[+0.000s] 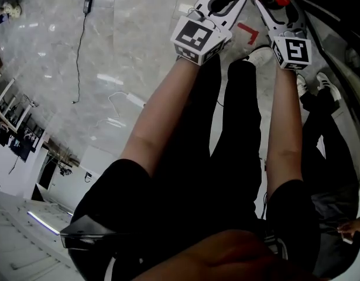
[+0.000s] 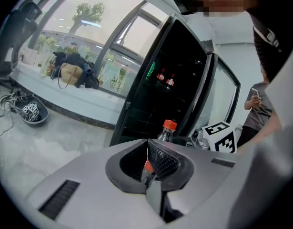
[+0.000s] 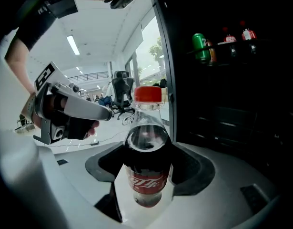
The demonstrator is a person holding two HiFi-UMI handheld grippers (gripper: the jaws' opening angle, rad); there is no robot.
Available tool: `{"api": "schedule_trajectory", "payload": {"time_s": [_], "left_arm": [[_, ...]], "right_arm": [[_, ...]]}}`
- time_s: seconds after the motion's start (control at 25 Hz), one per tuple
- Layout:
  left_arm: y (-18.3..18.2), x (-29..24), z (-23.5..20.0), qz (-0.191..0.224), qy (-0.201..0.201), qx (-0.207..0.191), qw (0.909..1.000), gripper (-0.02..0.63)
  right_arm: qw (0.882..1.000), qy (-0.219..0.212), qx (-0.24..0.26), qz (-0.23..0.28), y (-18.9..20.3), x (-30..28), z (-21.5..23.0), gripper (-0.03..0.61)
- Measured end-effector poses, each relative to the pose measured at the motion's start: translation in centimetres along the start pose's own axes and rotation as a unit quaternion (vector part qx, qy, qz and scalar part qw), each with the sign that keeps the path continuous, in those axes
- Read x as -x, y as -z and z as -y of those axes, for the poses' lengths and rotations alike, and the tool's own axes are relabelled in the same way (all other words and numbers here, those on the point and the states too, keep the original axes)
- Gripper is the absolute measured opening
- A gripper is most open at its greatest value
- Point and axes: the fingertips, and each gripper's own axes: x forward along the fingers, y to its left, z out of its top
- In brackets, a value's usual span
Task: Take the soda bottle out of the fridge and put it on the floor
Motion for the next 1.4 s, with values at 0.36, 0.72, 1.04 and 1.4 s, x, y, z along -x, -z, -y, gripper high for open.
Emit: {"api": "schedule_trajectory", "payload": {"time_s": [0.36, 0.72, 1.04, 1.4], "left_arm": [[10.1, -2.5, -3.4, -0.049, -0.013, 0.023, 0.9985, 0.006], [16.9, -5.4, -6.2, -0.069, -0.016, 0.027, 0.9971, 0.005], [18.8, -4.5, -7.0, -0.084, -0.018, 0.022, 0.9961, 0.006], [15.1, -1.8, -5.6, -0.082, -0.029, 0.031, 0.9957, 0.006]], "right_arm": [[0.995, -0.012, -0.011, -0.102, 16.1, -4.8, 0.2, 0.314], [0.988, -0.020, -0.009, -0.152, 27.3, -9.3, 1.1, 0.316], [0.980, -0.022, 0.035, -0.197, 32.0, -10.6, -0.1, 0.316], [0.978, -0.053, 0.025, -0.203, 27.5, -8.6, -2.5, 0.318]]}}
